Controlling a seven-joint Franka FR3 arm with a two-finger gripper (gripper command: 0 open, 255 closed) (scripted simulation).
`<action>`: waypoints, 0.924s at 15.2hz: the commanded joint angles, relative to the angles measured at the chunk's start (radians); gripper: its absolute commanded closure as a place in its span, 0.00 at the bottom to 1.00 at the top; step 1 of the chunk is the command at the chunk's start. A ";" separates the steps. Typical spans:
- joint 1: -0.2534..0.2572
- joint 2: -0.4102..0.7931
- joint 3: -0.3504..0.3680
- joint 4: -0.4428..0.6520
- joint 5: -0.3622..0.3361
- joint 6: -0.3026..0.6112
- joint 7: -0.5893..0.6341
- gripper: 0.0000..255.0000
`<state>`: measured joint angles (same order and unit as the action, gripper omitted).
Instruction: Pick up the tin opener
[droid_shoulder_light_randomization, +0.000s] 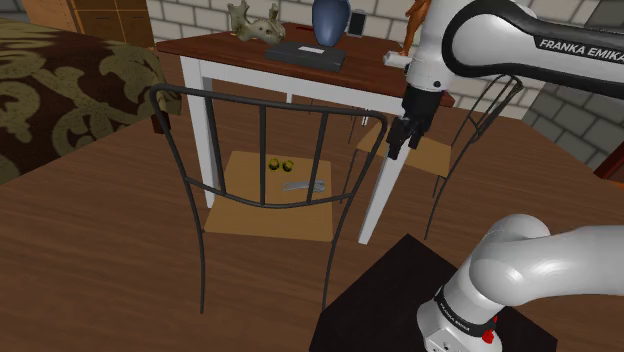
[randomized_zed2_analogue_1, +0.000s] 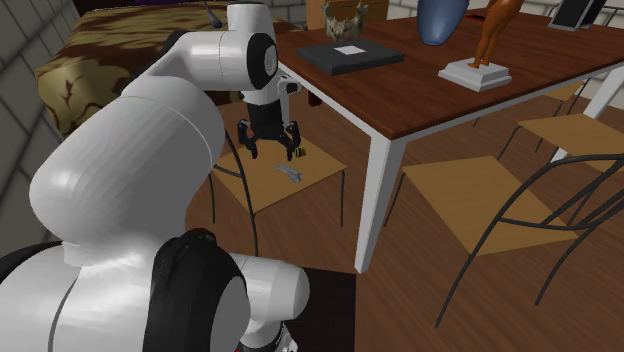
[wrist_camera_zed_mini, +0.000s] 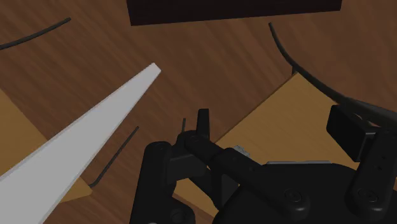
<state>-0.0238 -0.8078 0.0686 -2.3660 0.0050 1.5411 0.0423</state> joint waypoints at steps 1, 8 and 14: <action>0.000 0.000 0.000 0.000 0.000 0.000 0.000 0.00; 0.030 0.230 -0.041 0.009 -0.036 0.205 -0.155 0.00; 0.054 0.453 -0.060 0.071 -0.052 0.351 -0.280 0.00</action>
<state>0.0255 -0.3968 0.0104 -2.3041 -0.0447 1.8615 -0.2165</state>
